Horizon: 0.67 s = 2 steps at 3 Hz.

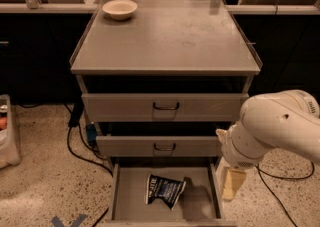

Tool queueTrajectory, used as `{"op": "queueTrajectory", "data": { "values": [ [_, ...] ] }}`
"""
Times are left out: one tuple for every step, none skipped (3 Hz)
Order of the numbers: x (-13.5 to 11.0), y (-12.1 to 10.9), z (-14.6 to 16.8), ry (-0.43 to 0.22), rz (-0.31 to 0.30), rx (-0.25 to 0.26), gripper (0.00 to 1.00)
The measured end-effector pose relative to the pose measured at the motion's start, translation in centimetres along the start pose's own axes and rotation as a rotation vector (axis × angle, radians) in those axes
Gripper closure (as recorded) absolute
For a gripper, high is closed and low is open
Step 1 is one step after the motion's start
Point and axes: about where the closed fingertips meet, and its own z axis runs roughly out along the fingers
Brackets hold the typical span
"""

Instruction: Pick blue chip bag from bottom drawer and place on counter

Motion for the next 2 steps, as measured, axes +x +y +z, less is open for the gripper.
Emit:
{"op": "queueTrajectory", "data": {
  "values": [
    [1.1,0.0,4.1,-0.020,0.013,-0.027,0.00],
    [2.9,1.1,10.6,-0.022,0.006,-0.109,0.00]
  ]
}}
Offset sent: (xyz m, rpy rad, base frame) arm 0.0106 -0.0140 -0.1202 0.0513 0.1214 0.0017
